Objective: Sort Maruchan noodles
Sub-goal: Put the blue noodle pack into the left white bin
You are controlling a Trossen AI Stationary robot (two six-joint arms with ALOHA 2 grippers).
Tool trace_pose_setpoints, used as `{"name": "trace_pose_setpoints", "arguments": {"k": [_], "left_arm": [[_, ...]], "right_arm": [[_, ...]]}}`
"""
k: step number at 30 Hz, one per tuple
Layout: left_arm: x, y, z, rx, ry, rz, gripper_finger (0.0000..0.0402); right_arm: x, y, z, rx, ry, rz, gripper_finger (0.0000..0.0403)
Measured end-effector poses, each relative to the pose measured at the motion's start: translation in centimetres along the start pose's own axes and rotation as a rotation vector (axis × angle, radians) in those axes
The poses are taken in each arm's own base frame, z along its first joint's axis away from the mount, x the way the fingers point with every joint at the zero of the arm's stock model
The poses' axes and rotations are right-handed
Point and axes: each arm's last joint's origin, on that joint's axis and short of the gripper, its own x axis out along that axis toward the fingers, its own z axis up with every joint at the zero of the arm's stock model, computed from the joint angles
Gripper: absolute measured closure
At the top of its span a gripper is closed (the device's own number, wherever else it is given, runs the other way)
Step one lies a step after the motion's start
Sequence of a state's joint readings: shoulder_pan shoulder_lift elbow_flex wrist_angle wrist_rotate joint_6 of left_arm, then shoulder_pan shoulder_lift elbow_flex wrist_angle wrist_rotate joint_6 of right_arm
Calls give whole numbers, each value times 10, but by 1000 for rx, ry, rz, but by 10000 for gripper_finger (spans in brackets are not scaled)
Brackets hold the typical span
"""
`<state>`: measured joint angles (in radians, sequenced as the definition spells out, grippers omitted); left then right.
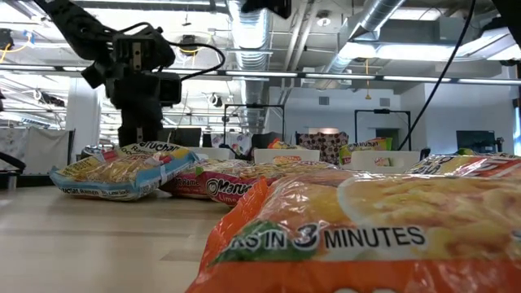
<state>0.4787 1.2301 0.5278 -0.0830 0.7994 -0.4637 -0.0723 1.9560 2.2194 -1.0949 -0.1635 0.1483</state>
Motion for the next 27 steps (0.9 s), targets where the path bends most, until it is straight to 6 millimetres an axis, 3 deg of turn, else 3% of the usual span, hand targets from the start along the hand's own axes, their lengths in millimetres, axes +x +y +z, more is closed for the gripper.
{"name": "trace_pose_setpoints", "arguments": {"k": [7,14,27], "left_arm": [[-16,-13,29,59,-70,-22,355],[-41,-33,58,137,-98,13,355],[-120,-97,102,299,-175,159,355]], "right_arm": [[30,-7,-9,6,8,1,209],[47,-10,-15,-4,-8,4,210],[75,-26,-24,-21,-64,-5,193]]}}
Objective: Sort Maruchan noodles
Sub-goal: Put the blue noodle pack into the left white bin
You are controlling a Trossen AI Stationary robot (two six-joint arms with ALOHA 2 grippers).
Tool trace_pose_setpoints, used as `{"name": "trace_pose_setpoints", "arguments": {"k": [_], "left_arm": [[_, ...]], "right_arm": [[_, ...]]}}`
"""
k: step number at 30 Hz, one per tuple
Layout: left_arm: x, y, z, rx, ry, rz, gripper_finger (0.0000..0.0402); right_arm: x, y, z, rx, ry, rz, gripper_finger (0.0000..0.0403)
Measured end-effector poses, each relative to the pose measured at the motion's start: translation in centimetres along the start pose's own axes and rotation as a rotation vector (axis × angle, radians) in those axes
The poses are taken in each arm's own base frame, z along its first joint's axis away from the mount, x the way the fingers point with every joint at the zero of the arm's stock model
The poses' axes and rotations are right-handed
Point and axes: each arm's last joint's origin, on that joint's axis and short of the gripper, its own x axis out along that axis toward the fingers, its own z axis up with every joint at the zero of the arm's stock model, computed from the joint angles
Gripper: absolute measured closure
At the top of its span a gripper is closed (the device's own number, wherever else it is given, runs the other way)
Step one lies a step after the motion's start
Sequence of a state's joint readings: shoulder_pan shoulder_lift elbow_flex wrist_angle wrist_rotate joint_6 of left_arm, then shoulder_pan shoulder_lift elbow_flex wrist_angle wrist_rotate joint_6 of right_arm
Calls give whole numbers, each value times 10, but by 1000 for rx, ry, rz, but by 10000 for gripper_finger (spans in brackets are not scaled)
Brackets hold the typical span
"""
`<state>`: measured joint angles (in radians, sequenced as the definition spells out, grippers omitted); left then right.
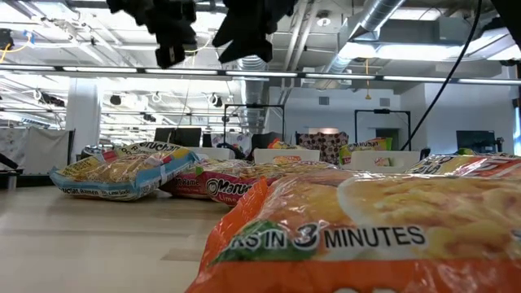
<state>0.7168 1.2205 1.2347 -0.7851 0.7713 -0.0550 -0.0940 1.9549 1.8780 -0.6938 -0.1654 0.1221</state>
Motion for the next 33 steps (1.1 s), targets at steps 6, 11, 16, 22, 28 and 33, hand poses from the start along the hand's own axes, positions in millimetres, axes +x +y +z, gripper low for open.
{"name": "trace_pose_setpoints", "arguments": {"k": [6,11,16,22,28,33], "left_arm": [[-33,-21,18,56,-58,34,355],[-58,-42,20,95,-131,48,355],[-80,-63,8,132,-194,96,355],[-99,-80,-7,148,-231,173,355],[-112,-92,-22,127,-249,222,355],[-119,-98,-31,124,-260,263,355]], "right_arm": [[1,-6,13,-28,-128,-5,177],[32,-10,11,-20,-159,1,176],[61,-10,5,-24,-152,13,176],[86,-11,-6,-22,-107,13,176],[113,-10,-19,-26,-72,18,176],[127,-6,-29,-29,-33,24,176]]}}
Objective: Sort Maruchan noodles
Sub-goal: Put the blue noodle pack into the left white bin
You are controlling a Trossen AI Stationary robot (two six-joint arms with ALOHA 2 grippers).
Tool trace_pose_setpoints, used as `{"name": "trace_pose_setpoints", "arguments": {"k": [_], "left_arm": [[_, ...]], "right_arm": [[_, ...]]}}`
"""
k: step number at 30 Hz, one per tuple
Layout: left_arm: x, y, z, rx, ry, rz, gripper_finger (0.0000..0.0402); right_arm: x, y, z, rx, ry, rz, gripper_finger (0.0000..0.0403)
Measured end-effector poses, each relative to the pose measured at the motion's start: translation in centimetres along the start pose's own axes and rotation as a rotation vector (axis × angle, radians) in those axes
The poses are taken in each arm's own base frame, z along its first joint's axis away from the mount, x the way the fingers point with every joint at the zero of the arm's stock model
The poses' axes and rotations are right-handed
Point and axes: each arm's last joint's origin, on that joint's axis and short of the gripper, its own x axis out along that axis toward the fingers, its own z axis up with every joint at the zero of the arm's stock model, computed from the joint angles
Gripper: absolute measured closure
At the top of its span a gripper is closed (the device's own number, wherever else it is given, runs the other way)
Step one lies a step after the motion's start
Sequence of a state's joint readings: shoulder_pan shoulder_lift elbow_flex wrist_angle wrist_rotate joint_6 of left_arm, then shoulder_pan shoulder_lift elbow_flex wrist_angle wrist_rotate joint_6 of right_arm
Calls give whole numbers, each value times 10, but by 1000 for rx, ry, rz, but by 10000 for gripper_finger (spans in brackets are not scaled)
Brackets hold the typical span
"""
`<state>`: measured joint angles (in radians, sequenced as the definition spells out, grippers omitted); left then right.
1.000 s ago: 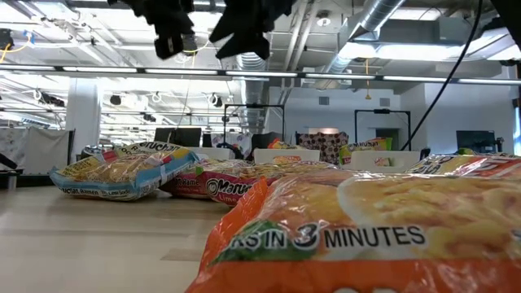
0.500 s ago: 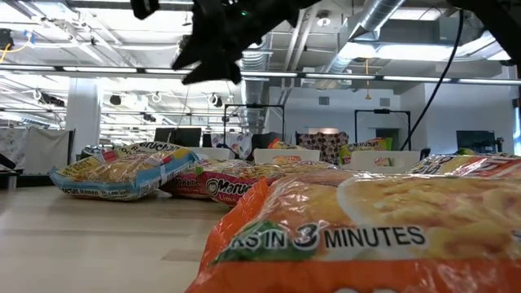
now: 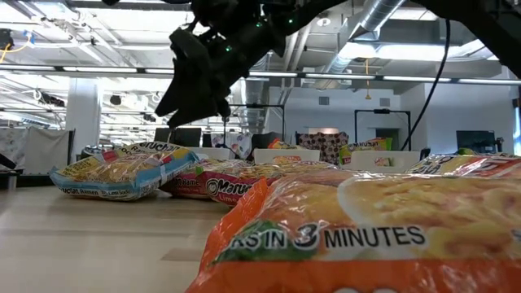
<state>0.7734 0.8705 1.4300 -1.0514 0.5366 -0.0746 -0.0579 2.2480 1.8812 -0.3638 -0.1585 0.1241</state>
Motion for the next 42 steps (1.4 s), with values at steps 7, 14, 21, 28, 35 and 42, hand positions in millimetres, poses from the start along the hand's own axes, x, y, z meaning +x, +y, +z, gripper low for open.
{"name": "trace_pose_setpoints", "arguments": {"k": [7,14,21,28,35,42], "left_arm": [[-3,-1,-2,-5,5,3,355],[-2,-1,-2,-20,6,4,355],[-2,-1,-2,-24,7,4,355],[-2,0,-3,-27,13,37,355],[-2,1,-4,-32,22,80,355],[-2,2,-4,-31,22,80,355]], "right_arm": [[0,3,0,-4,3,4,176],[14,1,-10,26,37,1,176],[33,-2,-29,71,116,-7,176],[39,0,-32,88,122,16,176],[38,-1,-32,95,122,15,236],[38,0,-32,95,123,17,388]]}}
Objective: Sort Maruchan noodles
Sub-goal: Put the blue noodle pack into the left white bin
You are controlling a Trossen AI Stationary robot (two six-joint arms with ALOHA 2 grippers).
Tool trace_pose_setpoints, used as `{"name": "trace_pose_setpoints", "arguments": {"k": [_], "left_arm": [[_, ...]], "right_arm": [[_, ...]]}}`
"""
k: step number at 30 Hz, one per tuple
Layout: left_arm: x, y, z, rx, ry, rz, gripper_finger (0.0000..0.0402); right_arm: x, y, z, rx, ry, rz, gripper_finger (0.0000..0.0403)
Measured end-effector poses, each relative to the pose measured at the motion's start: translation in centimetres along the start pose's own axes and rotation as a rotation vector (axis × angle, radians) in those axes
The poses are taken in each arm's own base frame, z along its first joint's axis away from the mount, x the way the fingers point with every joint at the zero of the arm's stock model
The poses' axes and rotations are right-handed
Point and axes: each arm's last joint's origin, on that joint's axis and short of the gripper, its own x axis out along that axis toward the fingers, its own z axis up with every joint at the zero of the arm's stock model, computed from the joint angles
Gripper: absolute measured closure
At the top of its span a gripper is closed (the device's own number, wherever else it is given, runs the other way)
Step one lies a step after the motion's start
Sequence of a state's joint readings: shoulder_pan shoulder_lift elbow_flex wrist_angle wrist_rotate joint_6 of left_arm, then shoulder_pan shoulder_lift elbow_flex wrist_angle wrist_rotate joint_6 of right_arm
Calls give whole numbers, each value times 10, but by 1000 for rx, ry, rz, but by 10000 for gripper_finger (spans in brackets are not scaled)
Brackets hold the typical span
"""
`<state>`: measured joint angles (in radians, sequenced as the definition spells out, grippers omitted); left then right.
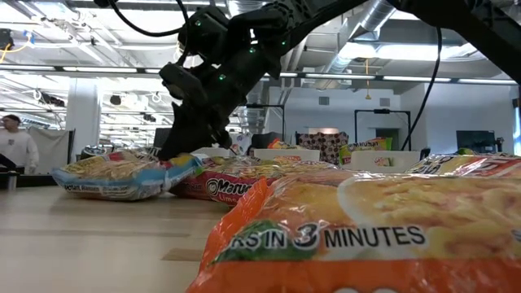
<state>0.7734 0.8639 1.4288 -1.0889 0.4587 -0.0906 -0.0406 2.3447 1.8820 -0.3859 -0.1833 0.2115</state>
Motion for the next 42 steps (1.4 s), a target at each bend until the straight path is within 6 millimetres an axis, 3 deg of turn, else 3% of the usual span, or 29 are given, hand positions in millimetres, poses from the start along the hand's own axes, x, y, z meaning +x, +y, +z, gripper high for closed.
{"name": "trace_pose_setpoints", "arguments": {"k": [7,16,22,31,42], "left_arm": [[0,0,0,0,0,0,355],[0,0,0,0,1,0,355],[0,0,0,0,1,0,355],[0,0,0,0,1,0,355],[0,1,0,0,-3,45,355]], "right_arm": [[-7,1,4,0,-6,1,397],[-50,9,34,-98,-16,-14,400],[-75,5,50,-176,-16,-119,400],[-111,-32,79,-218,-95,-244,401],[-151,-116,96,-253,-170,-415,402]]}}
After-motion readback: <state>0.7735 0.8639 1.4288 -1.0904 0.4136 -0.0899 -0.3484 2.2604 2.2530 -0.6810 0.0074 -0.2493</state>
